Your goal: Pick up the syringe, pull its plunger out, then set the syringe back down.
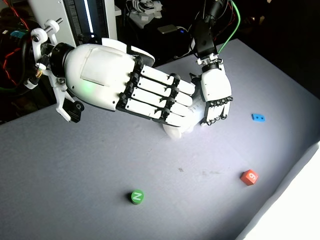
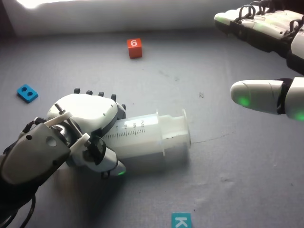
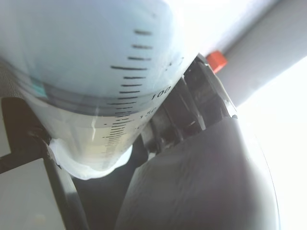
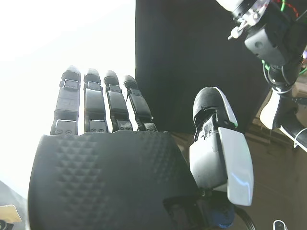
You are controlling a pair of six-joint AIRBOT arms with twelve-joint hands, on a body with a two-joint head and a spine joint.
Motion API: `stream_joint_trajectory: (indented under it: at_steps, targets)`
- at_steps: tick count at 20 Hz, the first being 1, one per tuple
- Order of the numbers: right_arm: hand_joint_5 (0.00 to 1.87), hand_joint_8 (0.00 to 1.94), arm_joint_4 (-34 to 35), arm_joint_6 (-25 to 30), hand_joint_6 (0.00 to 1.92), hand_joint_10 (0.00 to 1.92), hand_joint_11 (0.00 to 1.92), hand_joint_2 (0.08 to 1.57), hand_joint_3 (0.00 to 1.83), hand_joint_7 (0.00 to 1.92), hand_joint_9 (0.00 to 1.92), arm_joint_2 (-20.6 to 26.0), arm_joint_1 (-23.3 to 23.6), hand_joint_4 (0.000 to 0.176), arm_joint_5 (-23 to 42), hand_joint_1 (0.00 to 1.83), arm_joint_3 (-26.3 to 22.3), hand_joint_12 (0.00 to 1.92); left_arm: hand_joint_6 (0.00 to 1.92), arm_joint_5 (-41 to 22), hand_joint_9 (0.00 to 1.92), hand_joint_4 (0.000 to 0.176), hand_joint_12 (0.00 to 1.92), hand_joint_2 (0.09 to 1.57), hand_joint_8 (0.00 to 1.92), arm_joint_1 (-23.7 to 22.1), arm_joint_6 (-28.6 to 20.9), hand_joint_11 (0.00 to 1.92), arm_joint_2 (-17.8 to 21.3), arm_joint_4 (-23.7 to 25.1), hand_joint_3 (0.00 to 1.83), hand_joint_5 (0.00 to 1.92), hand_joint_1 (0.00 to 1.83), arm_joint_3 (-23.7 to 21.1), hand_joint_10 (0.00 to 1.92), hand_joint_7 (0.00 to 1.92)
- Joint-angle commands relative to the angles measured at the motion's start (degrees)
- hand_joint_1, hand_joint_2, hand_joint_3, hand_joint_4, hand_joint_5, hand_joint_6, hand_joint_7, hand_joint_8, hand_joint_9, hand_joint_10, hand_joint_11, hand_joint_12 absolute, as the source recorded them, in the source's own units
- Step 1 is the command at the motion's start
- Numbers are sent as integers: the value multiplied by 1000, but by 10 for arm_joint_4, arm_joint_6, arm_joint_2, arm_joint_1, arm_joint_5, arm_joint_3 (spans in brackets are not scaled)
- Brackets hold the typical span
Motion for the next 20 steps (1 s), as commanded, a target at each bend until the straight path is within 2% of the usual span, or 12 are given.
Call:
stream_joint_trajectory:
  at_steps: [1, 2, 3, 5, 6, 9, 11, 16, 19, 20]
  targets:
    - [0, 0, -3, 17, 0, 0, 0, 1245, 4, 0, 0, 1, 9, 0, 61, 1, -2, 0, 984, -18, 875, 3, 1402, 1124, 1083, -6, 1, 500, -3, 15, 1, 953, 1218, -3, 940, 980]
    - [2, 0, -3, 32, 1, 0, 0, 1242, 2, 0, 0, 1, 10, 0, 61, 0, -2, 0, 959, -17, 873, 6, 1401, 1121, 1088, -10, 1, 504, -2, 15, 0, 972, 1220, -4, 953, 975]
    - [28, 6, -2, 57, 7, 0, 0, 1238, 0, 18, 0, 0, 15, 0, 58, 4, -2, 0, 979, -8, 871, 20, 1389, 1120, 1070, -27, 10, 514, 3, 12, 0, 981, 1217, -6, 955, 967]
    - [27, 6, -2, 65, 6, 0, 0, 1240, 1, 19, 0, -1, 16, 0, 53, 0, -2, 0, 984, 0, 878, 21, 1389, 1120, 1060, -38, 19, 524, 8, 8, 0, 979, 1218, -8, 957, 971]
    - [18, 0, -2, 76, 2, 0, 0, 1245, 3, 4, 0, 0, 18, 0, 44, 2, -2, 0, 989, 6, 833, 0, 1398, 1126, 1046, -51, 37, 528, 15, 0, 2, 955, 1338, -11, 1246, 962]
    - [20, 1, -2, 100, 6, 0, 0, 1238, 0, 3, 0, 0, 33, 0, 14, 23, -2, 0, 960, 23, 794, 0, 1443, 1144, 1145, -82, 65, 533, 31, -12, 1, 934, 1364, -16, 1384, 909]
    - [25, 2, -2, 113, 7, 0, 0, 1238, 0, 7, 0, 0, 38, 0, 9, 21, -2, 0, 952, 27, 791, 0, 1408, 1146, 1169, -101, 79, 565, 43, -23, 0, 945, 1364, -21, 1379, 891]
    - [33, 4, 41, 118, 4, 0, 0, 1241, 1, 22, 0, 0, 48, 0, -18, 32, -2, 0, 995, 44, 817, 0, 1416, 1133, 1034, -155, 129, 595, 69, -69, 0, 942, 1368, -29, 1344, 947]
    - [32, 4, 41, 118, 4, 0, 0, 1241, 1, 22, 0, 0, 49, 0, -25, 35, -2, 0, 978, 51, 822, 0, 1417, 1131, 1048, -184, 147, 596, 81, -91, 0, 943, 1369, -36, 1336, 952]
    - [51, 7, 44, 119, 9, 0, 0, 1240, 0, 35, 0, 0, 51, 0, -25, 18, -2, 0, 972, 51, 788, 0, 1453, 1149, 1168, -193, 148, 557, 85, -97, 3, 915, 1364, -40, 1387, 903]
